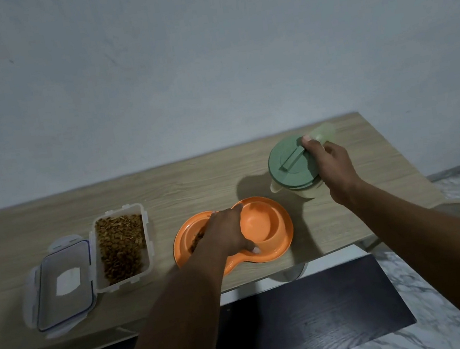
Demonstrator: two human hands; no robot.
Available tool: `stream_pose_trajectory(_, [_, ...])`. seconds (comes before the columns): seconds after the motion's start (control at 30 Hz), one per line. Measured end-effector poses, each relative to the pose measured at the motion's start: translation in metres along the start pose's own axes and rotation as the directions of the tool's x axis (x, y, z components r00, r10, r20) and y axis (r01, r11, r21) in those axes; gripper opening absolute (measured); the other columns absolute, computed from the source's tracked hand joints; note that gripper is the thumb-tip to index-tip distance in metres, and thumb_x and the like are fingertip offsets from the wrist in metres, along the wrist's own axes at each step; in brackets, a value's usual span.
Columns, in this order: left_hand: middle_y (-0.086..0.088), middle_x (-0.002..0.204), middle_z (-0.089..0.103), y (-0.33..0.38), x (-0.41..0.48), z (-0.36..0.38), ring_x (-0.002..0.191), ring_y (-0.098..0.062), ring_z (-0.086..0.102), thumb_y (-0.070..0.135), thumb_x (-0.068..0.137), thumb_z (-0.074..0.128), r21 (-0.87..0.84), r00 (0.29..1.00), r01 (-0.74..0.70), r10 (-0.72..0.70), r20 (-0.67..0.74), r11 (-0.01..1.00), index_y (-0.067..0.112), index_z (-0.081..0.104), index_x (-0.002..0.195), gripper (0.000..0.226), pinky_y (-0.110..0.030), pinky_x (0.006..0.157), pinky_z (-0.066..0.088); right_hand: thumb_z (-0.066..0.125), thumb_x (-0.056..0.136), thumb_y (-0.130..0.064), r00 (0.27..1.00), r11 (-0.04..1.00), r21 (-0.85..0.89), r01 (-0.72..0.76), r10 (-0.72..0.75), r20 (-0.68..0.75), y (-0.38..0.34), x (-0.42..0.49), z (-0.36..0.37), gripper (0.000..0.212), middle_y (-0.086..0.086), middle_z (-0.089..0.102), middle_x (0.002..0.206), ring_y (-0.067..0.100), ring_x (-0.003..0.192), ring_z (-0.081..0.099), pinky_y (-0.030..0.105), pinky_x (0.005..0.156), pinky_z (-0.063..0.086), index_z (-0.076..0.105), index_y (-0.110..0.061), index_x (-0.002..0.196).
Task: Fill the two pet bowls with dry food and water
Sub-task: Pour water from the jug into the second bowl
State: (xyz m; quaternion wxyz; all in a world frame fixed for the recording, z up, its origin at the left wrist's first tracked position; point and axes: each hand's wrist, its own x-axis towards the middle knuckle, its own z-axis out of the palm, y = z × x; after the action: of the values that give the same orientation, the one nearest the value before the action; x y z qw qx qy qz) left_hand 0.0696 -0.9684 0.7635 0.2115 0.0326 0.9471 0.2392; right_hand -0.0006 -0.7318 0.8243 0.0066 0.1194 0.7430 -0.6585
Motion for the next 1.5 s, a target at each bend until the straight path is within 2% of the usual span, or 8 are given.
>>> stream_pose_trajectory(0.1, [-0.006,0.143,0.055,0.000,0.001,0.000,0.132,-0.029,0.049,0.047,0.054,0.092,-0.006,1.000,-0.005,0.005,0.000,1.000,0.022,0.029,0.154,0.120,-0.052,0.116,0.030,0.066,0.087,-0.056,0.999,0.999,-0.038,0.036,-0.036,0.002,0.003,-0.001,0.001,0.050,0.007,0.075,0.101,0.022,0.096,0.072,0.035,0.075,0.057,0.072,-0.012,0.108])
stream_pose_trajectory(0.23, [-0.007,0.139,0.057,-0.003,0.004,0.002,0.129,-0.029,0.052,0.049,0.052,0.092,-0.006,1.000,-0.022,0.022,-0.005,1.000,0.021,0.031,0.153,0.121,-0.053,0.115,0.031,0.063,0.075,-0.071,0.998,0.991,-0.121,0.061,-0.059,0.015,0.003,-0.004,0.003,0.063,0.005,0.075,0.102,0.022,0.097,0.072,0.047,0.085,0.060,0.072,-0.016,0.105])
stream_pose_trajectory(0.37, [-0.005,0.133,0.062,-0.007,0.009,0.005,0.125,-0.028,0.055,0.051,0.049,0.091,-0.004,0.999,-0.038,0.038,-0.012,0.999,0.024,0.037,0.149,0.117,-0.053,0.115,0.030,0.061,0.075,-0.075,0.996,0.981,-0.174,0.084,-0.080,0.028,0.004,-0.006,0.005,0.065,0.003,0.074,0.103,0.022,0.098,0.071,0.053,0.087,0.059,0.071,-0.019,0.107])
stream_pose_trajectory(0.6, [-0.003,0.137,0.060,-0.011,0.013,0.009,0.129,-0.027,0.052,0.056,0.048,0.090,0.018,0.999,-0.045,0.046,-0.013,0.999,0.026,0.035,0.149,0.118,-0.053,0.119,0.016,0.058,0.077,-0.075,0.993,0.966,-0.227,0.120,-0.119,0.016,0.002,-0.010,0.007,0.064,0.001,0.073,0.101,0.019,0.096,0.070,0.054,0.085,0.059,0.069,-0.019,0.106])
stream_pose_trajectory(1.33, [-0.003,0.136,0.060,-0.007,0.009,0.006,0.128,-0.027,0.053,0.050,0.051,0.091,0.004,0.999,-0.036,0.036,-0.011,0.999,0.025,0.035,0.149,0.116,-0.053,0.119,0.023,0.056,0.080,-0.073,0.974,0.932,-0.286,0.222,-0.223,0.028,-0.028,-0.008,0.001,0.065,0.003,0.072,0.102,0.021,0.097,0.069,0.055,0.086,0.058,0.068,-0.016,0.107])
stream_pose_trajectory(1.5, [-0.003,0.135,0.061,-0.006,0.008,0.004,0.128,-0.027,0.053,0.051,0.051,0.091,0.009,0.999,-0.037,0.037,-0.007,0.999,0.024,0.035,0.149,0.116,-0.053,0.120,0.021,0.056,0.080,-0.074,0.970,0.925,-0.295,0.241,-0.242,0.033,-0.035,-0.009,-0.001,0.065,0.003,0.071,0.103,0.022,0.097,0.068,0.056,0.086,0.057,0.068,-0.015,0.107])
